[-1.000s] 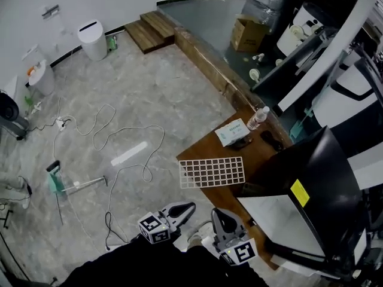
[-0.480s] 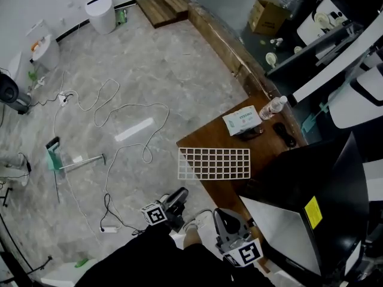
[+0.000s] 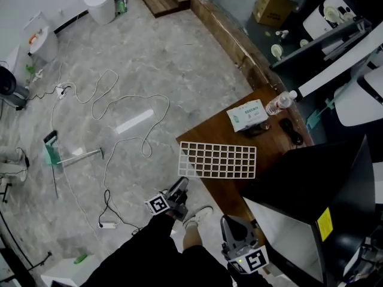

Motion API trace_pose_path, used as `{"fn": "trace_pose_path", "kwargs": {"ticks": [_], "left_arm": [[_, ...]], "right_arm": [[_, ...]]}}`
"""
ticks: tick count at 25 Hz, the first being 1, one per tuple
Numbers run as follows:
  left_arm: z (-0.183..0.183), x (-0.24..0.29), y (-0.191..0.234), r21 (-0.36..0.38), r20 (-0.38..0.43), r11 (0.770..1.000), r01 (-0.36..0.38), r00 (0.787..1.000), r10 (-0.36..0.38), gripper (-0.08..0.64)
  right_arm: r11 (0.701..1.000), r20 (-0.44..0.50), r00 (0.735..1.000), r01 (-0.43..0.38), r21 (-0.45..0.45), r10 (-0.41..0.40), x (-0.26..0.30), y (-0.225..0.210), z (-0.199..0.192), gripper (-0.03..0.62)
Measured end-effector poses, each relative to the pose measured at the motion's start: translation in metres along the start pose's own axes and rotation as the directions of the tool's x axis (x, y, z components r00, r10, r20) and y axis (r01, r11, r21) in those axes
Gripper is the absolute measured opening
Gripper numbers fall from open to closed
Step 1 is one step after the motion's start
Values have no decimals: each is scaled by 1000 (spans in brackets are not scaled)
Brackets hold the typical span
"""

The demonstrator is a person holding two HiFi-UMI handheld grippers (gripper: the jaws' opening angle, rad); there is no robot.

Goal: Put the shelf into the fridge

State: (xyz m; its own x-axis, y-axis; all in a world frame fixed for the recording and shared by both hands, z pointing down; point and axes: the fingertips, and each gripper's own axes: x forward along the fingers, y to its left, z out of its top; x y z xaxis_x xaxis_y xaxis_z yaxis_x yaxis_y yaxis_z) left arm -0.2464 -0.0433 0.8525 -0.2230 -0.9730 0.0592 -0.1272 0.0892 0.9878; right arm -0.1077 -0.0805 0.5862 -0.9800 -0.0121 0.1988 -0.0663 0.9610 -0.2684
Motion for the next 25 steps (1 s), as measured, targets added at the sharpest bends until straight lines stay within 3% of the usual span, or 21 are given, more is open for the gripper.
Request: {"fn": "trace_pose_path", "kwargs": {"ticks": [9, 19, 20, 22, 25], "left_arm": [[-1, 18, 26, -28, 27, 1000, -10, 1000, 11, 176], [26, 47, 33, -63, 73, 998, 6, 997, -2, 175], [27, 49, 32, -58, 72, 998, 5, 997, -1, 164], [29, 51, 29, -49, 70, 999, 8, 998, -4, 43], [30, 51, 21, -83, 82, 996, 46, 996, -39, 35]], "right_arm": [[999, -37, 999, 24, 22, -23, -15, -13, -27, 6], [998, -62, 997, 52, 32, -50, -12, -14, -40, 6], [998, -59, 997, 53, 30, -51, -12, -15, -39, 6], [998, -50, 997, 56, 31, -54, -13, -17, -36, 6], [997, -57, 996, 66, 40, -64, -17, -20, -37, 6]]}}
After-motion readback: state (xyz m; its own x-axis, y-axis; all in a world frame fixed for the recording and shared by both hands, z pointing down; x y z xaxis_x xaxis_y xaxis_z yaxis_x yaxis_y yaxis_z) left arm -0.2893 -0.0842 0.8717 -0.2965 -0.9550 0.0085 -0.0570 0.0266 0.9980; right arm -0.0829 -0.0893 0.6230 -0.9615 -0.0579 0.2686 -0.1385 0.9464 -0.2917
